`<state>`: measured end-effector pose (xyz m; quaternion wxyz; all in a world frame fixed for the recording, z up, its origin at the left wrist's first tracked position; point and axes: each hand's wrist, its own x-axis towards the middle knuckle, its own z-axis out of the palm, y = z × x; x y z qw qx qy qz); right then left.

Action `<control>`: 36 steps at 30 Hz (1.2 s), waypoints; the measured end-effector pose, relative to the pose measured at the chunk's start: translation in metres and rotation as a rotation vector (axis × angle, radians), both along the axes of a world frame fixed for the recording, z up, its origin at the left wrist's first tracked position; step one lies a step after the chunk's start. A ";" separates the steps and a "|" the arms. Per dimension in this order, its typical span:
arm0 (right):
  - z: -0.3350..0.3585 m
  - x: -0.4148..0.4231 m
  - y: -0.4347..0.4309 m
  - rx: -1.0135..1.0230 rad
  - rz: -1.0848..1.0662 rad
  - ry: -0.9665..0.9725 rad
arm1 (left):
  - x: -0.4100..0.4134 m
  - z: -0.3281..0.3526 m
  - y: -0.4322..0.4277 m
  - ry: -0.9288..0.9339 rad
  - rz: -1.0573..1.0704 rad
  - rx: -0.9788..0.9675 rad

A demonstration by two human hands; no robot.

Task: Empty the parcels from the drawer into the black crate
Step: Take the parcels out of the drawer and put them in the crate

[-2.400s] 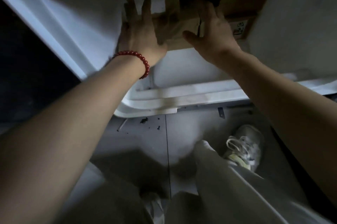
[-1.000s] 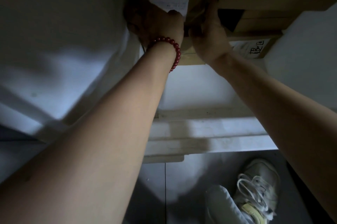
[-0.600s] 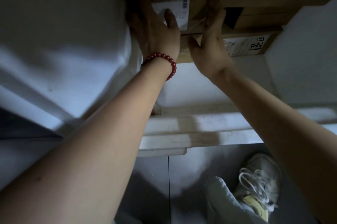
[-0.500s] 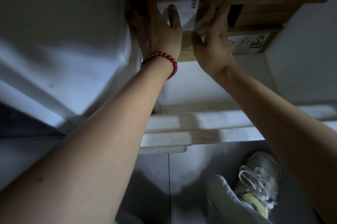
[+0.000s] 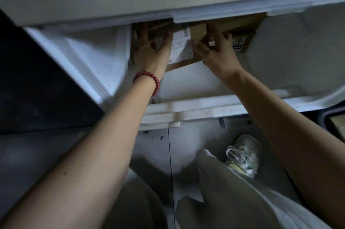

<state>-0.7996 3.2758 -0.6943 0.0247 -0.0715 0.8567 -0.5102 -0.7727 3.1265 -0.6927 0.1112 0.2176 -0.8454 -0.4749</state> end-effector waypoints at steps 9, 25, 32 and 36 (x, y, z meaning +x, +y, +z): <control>0.020 0.069 0.026 -0.325 -0.116 -0.141 | 0.074 0.022 0.034 -0.073 0.006 0.292; 0.022 0.156 0.080 -0.567 -0.278 -0.252 | 0.122 0.049 0.071 0.012 -0.148 0.294; 0.014 0.152 0.080 -0.562 -0.227 -0.273 | 0.121 0.039 0.049 -0.099 -0.251 0.281; 0.013 0.148 0.077 -0.520 -0.184 -0.262 | 0.119 0.026 0.045 -0.137 -0.296 0.298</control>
